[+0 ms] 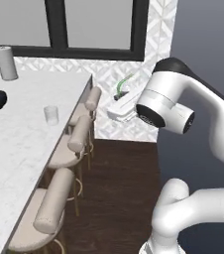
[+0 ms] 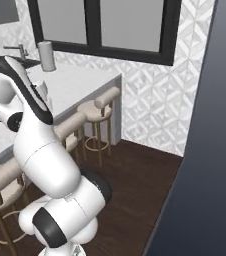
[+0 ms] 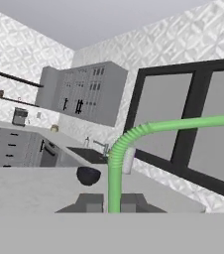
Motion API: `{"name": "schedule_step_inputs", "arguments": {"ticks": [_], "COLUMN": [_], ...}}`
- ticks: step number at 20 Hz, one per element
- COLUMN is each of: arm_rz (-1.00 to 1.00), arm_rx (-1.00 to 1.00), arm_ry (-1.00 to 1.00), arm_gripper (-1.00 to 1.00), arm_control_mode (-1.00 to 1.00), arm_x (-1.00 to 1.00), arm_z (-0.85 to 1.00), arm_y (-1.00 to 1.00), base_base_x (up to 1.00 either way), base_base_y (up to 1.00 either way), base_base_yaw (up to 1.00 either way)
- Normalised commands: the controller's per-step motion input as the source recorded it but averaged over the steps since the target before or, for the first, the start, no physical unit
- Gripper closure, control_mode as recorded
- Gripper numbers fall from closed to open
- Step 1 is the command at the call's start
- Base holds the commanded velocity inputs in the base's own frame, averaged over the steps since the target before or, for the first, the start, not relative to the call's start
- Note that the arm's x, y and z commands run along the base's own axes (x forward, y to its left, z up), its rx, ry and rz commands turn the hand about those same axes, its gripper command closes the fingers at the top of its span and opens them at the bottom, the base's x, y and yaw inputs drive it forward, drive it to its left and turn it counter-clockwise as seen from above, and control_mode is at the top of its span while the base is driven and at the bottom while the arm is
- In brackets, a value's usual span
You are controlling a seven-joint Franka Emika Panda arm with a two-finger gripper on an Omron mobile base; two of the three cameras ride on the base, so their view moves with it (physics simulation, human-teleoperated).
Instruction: Take a straw from the drawer in front and place it inside the glass cup on the dining counter.
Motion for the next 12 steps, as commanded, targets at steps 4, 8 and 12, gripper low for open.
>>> {"name": "schedule_step_inputs", "arguments": {"ticks": [4, 8, 12], "arm_rz": [0.0, 0.0, 0.0], "arm_rx": [0.0, 0.0, 0.0], "arm_ry": [0.0, 0.0, 0.0], "arm_gripper": [1.0, 1.0, 1.0], "arm_control_mode": [1.0, 1.0, 1.0], "arm_x": [0.0, 0.0, 0.0], "arm_z": [0.0, 0.0, 0.0], "arm_y": [0.0, 0.0, 0.0], "base_base_x": [0.7, 0.66, 0.76], "base_base_y": [-0.56, -0.55, -0.57], "base_base_yaw": [0.52, 0.53, 0.52]}}
